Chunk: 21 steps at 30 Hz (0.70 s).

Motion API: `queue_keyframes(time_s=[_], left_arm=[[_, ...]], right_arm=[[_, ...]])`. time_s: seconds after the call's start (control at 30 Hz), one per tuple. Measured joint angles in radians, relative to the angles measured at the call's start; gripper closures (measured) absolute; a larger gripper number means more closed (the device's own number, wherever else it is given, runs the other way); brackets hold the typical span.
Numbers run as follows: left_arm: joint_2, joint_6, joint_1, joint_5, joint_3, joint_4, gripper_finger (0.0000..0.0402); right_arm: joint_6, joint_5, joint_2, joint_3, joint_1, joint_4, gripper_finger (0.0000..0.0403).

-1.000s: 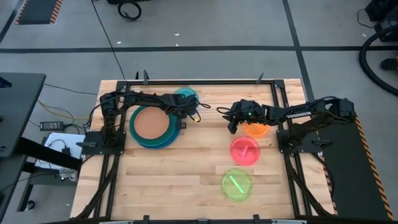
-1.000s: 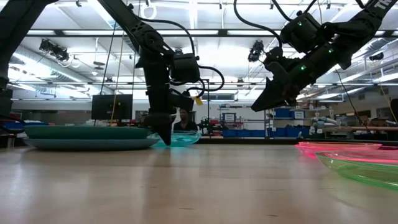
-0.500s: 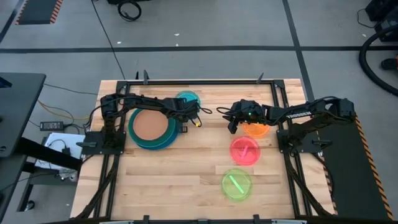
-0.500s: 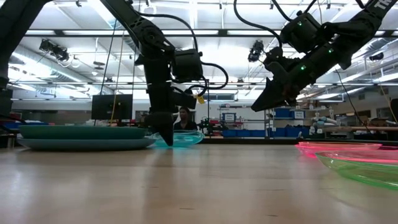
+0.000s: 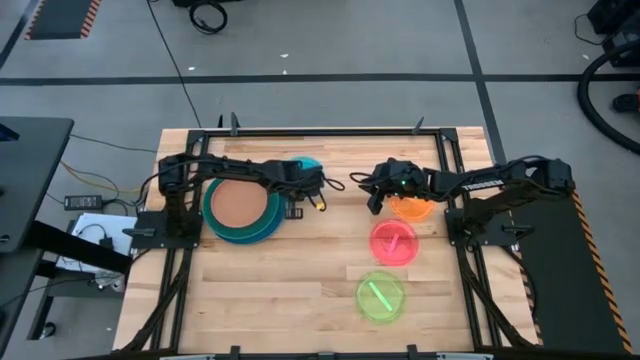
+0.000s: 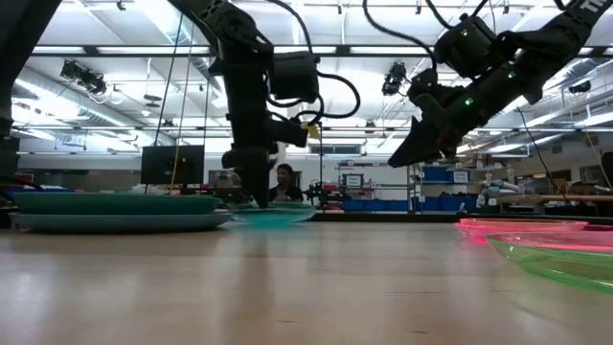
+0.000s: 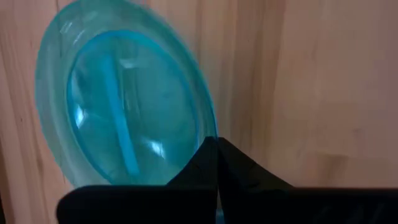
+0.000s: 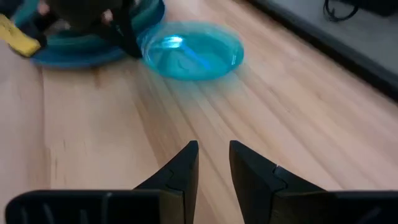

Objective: Stack plastic plates
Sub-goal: Stack the light blue plate on top of the brown plate

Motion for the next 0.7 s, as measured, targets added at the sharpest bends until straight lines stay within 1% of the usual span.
queue_keyframes(time_s=[0.17,0.4,0.5,0.7], left_arm=[[-0.03,-0.03,-0.019,-0.001,0.001,-0.033,0.0398],[-0.069,-0.06,-0.046,-0.002,0.001,-0.048,0.0397],[-0.078,-0.063,-0.058,-0.002,0.001,-0.05,0.0397],[-0.097,-0.09,-0.086,-0.002,0.0,-0.077,0.0397]], right_arm=[[-0.017,0.021,-0.061,0.0,0.018,-0.013,0.0302],[-0.018,0.079,-0.168,0.0,0.051,-0.075,0.0302],[-0.018,0.1,-0.194,0.0,0.061,-0.099,0.0302],[-0.018,0.1,-0.209,0.0,0.072,-0.097,0.0302]])
